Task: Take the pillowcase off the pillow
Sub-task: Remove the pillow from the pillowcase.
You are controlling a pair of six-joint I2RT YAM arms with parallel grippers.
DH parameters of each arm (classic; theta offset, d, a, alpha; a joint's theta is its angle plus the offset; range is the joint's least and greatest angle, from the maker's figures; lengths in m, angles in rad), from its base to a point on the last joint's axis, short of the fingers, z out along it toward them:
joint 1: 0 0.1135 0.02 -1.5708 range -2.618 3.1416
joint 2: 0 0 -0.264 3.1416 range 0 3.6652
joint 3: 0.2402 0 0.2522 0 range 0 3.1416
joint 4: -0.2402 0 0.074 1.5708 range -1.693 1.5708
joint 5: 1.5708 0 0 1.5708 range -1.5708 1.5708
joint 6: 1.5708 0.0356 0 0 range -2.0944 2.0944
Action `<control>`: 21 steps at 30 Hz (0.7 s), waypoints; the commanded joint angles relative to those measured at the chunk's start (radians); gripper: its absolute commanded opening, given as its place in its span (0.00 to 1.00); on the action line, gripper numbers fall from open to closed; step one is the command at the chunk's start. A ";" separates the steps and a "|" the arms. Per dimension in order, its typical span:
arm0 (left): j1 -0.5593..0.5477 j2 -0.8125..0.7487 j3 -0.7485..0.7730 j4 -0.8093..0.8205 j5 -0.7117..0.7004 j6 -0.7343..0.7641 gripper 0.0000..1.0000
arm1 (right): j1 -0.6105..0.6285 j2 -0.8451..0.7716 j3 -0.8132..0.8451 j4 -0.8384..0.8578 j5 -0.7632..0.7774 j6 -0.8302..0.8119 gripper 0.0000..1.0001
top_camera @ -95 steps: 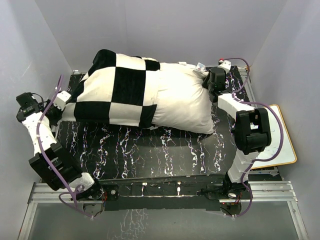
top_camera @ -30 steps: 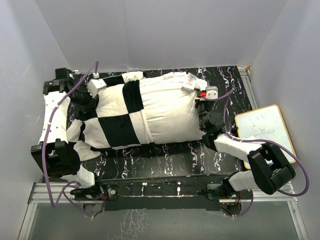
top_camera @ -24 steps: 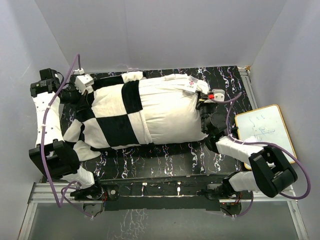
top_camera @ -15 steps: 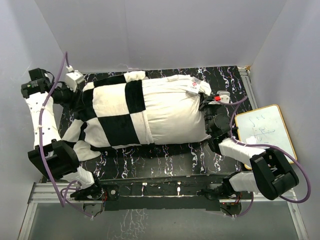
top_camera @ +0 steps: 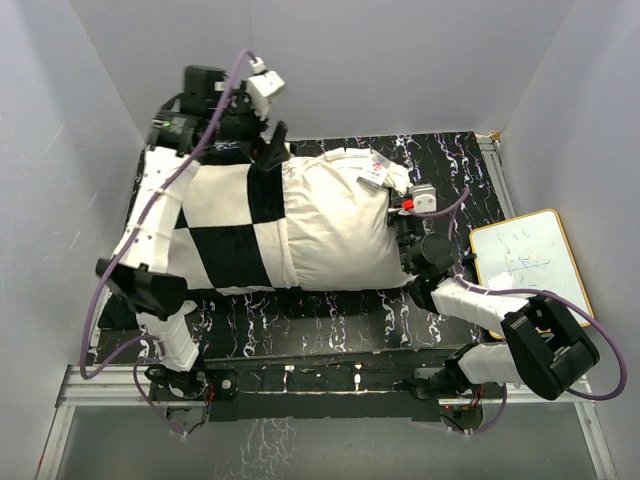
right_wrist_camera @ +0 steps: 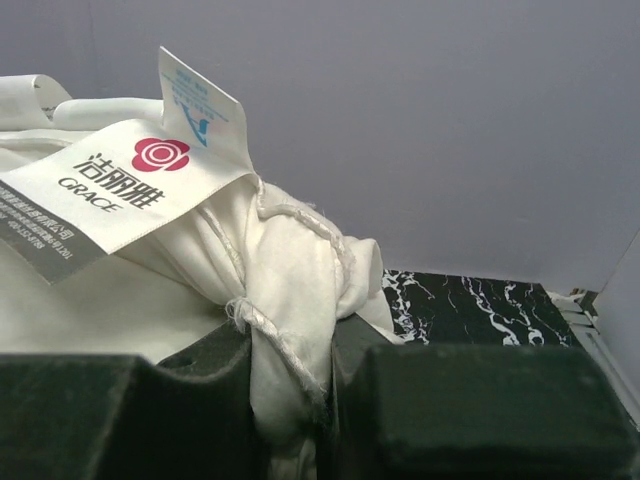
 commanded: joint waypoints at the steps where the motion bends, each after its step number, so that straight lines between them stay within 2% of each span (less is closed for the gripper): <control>1: -0.082 0.099 0.024 0.006 -0.172 -0.094 0.97 | 0.081 -0.029 0.044 0.123 -0.026 -0.151 0.08; 11: -0.142 0.024 -0.209 0.148 -0.565 0.010 0.90 | 0.096 -0.034 -0.004 0.160 0.024 -0.212 0.08; 21: -0.119 -0.110 -0.442 0.256 -0.741 0.140 0.90 | 0.097 -0.010 -0.039 0.168 0.097 -0.219 0.08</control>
